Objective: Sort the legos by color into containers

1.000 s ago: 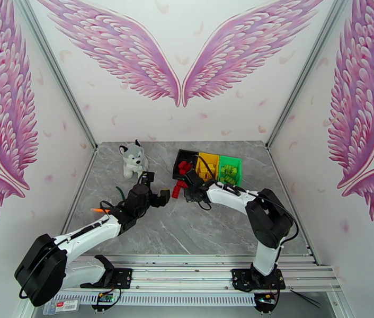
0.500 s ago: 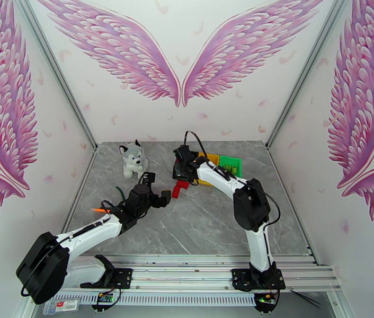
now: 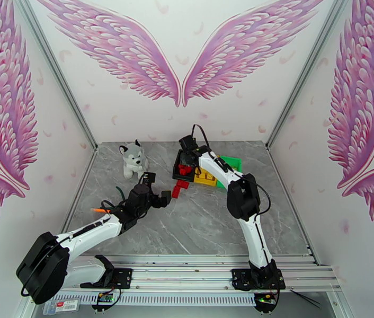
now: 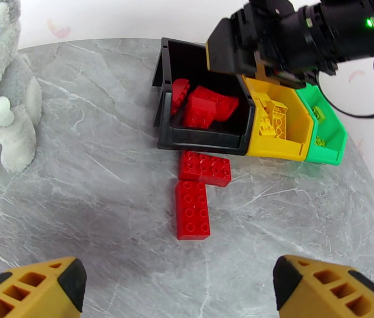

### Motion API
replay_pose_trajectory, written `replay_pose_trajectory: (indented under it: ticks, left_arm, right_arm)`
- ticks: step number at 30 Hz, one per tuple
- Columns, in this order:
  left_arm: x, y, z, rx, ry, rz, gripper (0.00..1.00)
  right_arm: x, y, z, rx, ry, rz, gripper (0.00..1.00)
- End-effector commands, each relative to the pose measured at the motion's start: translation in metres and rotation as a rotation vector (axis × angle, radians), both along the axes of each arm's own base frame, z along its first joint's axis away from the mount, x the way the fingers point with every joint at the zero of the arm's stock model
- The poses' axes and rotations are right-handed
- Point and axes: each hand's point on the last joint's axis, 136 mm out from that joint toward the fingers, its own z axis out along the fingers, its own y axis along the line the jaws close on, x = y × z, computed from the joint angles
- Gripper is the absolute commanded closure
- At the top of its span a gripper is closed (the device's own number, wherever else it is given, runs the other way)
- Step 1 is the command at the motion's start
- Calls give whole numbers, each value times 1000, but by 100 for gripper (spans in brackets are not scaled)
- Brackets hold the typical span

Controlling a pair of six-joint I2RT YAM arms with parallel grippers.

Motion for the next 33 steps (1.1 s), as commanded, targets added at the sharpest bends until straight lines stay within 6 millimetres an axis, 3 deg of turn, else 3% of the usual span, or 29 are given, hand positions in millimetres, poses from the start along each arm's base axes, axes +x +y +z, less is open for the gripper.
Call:
replay_pose_trajectory:
  ticks: [1,10,20,22,26,30,33]
  left_arm:
    - [8,2,9,1,-11,25,1]
    - [11,6,7,24,-10,45,1]
    - [14,-7,-7,91,34,-10,5]
    - [16,-13,-14,123,55,-25,7]
    - [23,-33,-31,214,107,-54,10]
    - [27,-56,-53,359,144,-85,13]
    - [30,-60,-71,423,179,-76,13]
  right_arm:
    - [-18,2,36,40,-49,39,36]
    - [-86,9,22,110,2,135,36]
    - [-155,-29,10,181,-29,113,30]
    - [-163,-38,16,184,-56,110,26]
    - [-169,-36,36,245,-105,123,19]
    - [-171,-35,33,254,-89,123,17]
    - [-170,-37,28,255,-81,113,15]
